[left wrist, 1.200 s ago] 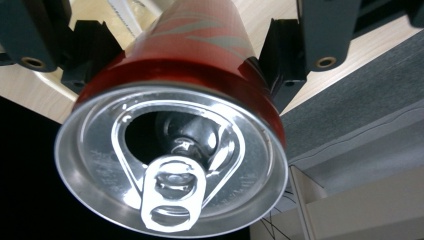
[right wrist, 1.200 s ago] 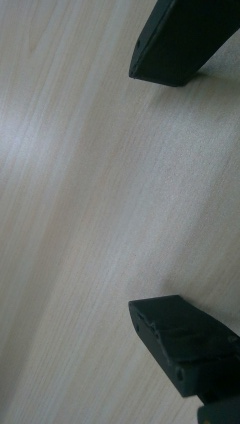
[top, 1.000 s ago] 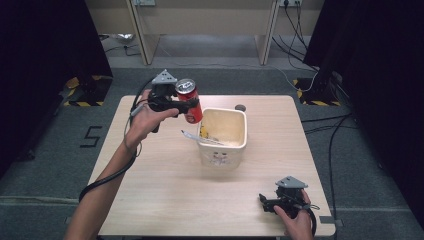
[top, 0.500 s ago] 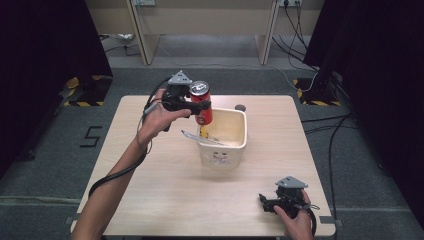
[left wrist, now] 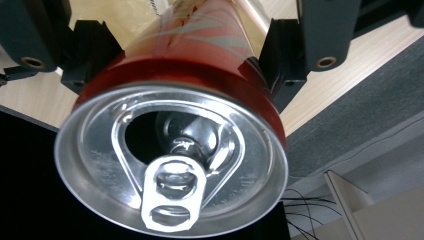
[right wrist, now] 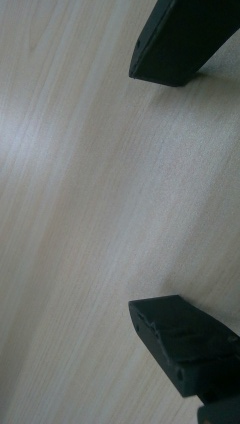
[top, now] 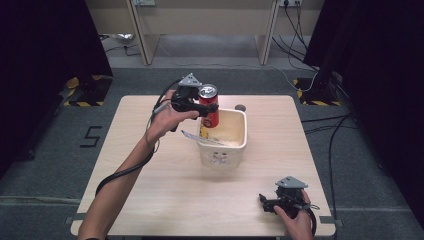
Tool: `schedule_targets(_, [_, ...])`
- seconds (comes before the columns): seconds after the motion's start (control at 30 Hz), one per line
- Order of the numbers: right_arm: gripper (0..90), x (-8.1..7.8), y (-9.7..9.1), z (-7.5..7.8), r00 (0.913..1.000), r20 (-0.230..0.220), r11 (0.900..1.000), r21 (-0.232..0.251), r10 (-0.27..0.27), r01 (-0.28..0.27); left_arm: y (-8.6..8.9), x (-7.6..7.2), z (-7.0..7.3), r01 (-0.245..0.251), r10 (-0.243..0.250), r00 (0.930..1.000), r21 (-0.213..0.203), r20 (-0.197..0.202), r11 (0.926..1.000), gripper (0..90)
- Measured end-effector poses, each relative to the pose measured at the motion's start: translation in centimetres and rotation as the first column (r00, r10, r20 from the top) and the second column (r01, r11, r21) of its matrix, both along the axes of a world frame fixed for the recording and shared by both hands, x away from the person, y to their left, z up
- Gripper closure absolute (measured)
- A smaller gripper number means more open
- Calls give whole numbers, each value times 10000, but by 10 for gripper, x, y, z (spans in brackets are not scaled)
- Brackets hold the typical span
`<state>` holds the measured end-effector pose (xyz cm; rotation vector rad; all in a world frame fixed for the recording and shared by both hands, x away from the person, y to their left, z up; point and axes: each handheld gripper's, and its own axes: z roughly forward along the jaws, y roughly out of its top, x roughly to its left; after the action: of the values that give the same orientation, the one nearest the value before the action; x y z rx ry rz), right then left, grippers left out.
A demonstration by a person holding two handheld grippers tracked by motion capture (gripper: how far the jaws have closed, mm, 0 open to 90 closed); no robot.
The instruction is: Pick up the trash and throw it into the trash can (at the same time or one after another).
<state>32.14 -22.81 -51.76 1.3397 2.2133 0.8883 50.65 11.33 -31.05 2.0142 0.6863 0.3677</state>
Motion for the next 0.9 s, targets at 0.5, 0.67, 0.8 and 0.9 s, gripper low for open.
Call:
schedule_targets(0.5, [3, 0, 0, 0, 10000, -1, 10000, 10, 26, -26, -9, 7, -10, 114, -108, 9997, 230, -240, 9997, 342])
schedule_targets(0.67, [3, 0, 0, 0, 10000, 0, 10000, 9, 32, -32, -10, 9, -15, 122, -110, 9991, 302, -400, 9995, 340])
schedule_targets(0.8, [3, 0, 0, 0, 10000, 9, 10000, 27, 37, -37, -10, 12, -20, 144, -126, 9985, 342, -524, 9993, 340])
schedule_targets(0.9, [3, 0, 0, 0, 10000, 8, 10000, 25, 40, -41, -11, 14, -25, 191, -170, 9977, 311, -655, 9993, 337])
